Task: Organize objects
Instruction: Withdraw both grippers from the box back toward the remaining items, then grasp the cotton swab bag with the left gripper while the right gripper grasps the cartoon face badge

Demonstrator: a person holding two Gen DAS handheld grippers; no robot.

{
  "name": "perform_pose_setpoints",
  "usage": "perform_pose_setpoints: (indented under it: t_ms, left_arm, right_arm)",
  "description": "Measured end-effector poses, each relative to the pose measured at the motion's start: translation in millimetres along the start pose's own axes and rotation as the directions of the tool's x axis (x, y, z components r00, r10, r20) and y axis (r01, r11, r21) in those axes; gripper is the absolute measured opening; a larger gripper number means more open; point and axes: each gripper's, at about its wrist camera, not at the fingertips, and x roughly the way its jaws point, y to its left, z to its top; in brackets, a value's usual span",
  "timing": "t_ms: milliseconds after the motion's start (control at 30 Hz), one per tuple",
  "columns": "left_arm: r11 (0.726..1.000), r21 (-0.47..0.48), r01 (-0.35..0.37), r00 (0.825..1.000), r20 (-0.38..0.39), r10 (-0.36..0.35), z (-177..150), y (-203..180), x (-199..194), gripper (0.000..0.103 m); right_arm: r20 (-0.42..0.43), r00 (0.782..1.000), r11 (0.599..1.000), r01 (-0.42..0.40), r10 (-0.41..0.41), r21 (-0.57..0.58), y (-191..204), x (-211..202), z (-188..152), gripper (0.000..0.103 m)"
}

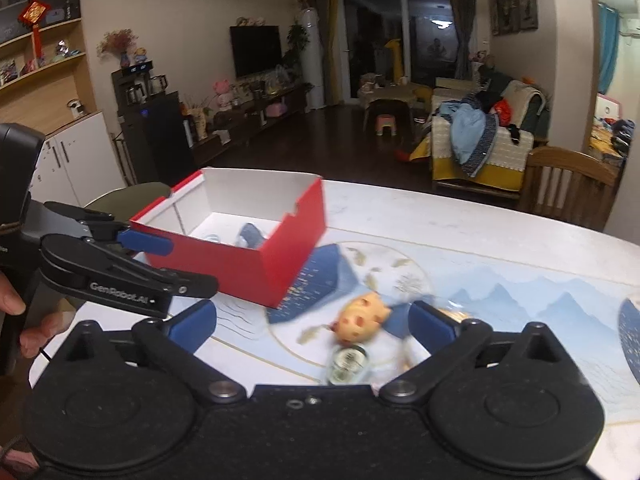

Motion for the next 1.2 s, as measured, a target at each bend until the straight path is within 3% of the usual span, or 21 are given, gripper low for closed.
perform_pose_setpoints:
  t_ms: [367,433,667,1033,1200]
  left_arm:
    - [0.998,0.03,0.047,0.998,-0.047,-0.045,-18.2,-44.8,24.2,0.089]
    - [0.998,0.027,0.052,0.997,-0.06,-0.051,-22.5,-51.4,31.2,0.102]
    - [0.994,-0.026,0.102,0.99,-0.1,-0.104,-32.6,-70.3,58.2,0.102]
    - [0.989,0.021,0.145,0.98,-0.144,-0.141,-34.5,-109.5,98.9,0.102]
    - [0.99,0.051,0.134,0.98,-0.158,-0.125,-32.5,-120.4,115.6,0.102]
  right_arm:
    - [-0.046,0.993,0.988,0.112,-0.107,0.109,-61.5,-22.6,-45.4,0.102]
    - [-0.057,0.99,0.984,0.133,-0.127,0.119,-69.0,-24.4,-53.8,0.102]
    - [-0.117,0.977,0.969,0.193,-0.177,0.151,-95.6,-15.3,-76.0,0.102]
    - [-0.19,0.962,0.965,0.225,-0.197,0.138,-124.1,14.9,-92.1,0.102]
    - [-0.205,0.959,0.962,0.228,-0.196,0.149,-135.1,27.7,-88.4,0.101]
